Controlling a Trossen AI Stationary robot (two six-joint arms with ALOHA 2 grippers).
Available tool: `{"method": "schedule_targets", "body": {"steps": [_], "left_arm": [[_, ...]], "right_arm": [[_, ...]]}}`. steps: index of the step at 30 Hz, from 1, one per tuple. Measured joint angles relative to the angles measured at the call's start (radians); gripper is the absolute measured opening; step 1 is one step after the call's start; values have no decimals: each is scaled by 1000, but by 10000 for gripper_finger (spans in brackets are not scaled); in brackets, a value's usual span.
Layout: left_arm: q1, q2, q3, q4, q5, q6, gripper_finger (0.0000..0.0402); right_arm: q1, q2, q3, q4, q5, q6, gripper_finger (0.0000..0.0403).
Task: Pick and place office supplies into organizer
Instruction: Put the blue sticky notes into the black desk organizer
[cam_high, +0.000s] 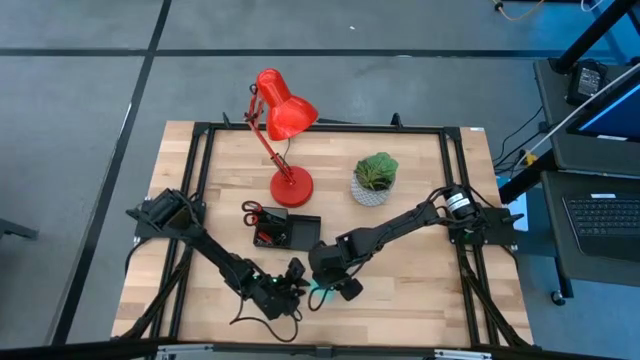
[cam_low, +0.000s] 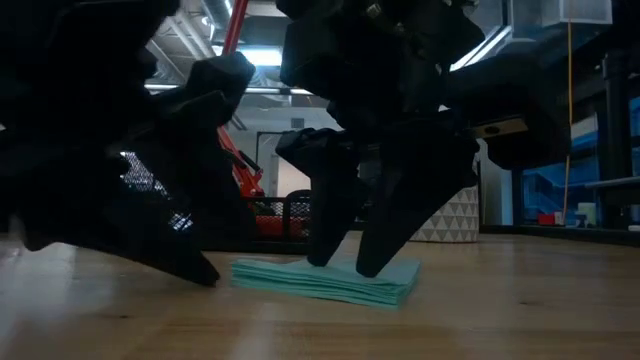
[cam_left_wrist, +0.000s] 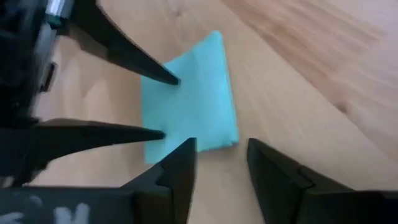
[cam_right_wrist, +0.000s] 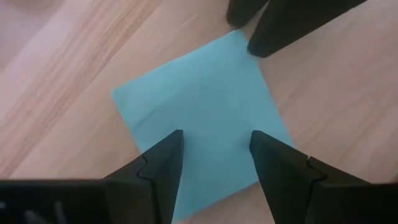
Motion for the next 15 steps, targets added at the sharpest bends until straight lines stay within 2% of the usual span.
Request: {"method": "schedule_targets", "body": {"steps": [15], "left_arm": [[26, 53, 49, 14, -27, 4, 137]], "right_arm": [[-3, 4, -3, 37, 0, 21, 194]]}}
